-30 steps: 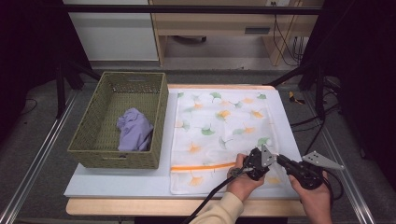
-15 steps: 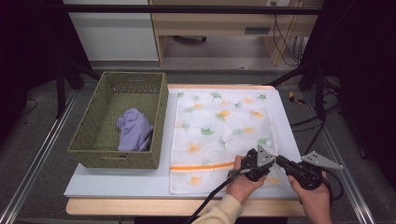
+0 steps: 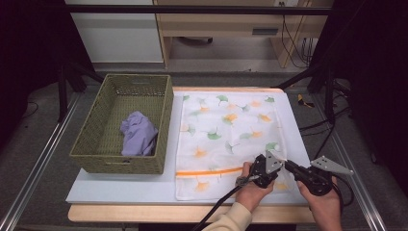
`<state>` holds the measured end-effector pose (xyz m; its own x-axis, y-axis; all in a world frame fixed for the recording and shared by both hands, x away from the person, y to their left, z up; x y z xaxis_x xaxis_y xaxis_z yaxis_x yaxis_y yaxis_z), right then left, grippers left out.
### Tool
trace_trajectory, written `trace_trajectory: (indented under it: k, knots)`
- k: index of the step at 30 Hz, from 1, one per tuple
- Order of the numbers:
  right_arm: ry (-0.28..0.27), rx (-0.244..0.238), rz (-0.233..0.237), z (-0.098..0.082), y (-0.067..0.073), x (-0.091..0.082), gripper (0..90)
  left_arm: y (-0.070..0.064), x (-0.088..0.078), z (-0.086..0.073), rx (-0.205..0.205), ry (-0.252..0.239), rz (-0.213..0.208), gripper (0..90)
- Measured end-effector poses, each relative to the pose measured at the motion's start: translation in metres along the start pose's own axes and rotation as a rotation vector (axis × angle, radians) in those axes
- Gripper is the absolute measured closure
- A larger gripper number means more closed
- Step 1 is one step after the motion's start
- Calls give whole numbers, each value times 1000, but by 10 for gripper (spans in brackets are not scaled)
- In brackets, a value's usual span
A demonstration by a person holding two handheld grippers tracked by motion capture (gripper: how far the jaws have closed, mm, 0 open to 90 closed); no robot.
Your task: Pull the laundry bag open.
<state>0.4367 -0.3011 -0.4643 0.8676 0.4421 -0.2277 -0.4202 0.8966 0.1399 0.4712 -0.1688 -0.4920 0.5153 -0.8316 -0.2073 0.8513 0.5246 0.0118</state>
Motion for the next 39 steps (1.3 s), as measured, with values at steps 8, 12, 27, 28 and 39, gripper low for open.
trace_trajectory:
  k: [8,12,27,28,39]
  knots:
    - [0,13,14,0,2,0,858,1,-3,1,-2,-16,5,889]
    - [0,17,17,0,1,0,858,2,-2,0,-12,-25,0,866]
    - [0,12,6,-1,0,1,837,2,-1,0,-34,-19,9,897]
    - [4,12,6,-1,0,1,826,2,-1,-1,-33,-15,10,897]
    - [31,40,15,-4,-2,3,823,0,-2,0,-21,-14,16,898]
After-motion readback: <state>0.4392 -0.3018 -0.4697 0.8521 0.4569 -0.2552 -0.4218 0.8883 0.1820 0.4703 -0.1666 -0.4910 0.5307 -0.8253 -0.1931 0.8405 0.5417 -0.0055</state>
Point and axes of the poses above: each handheld gripper's, and its own axes: x roughly forward along the jaws, z roughly out of its top, y roughly to its left, the point moved 4 cm from there along x, roughly forward along the jaws, and after that the axes turned 14 degrees about -y, right-handed, at the moved point
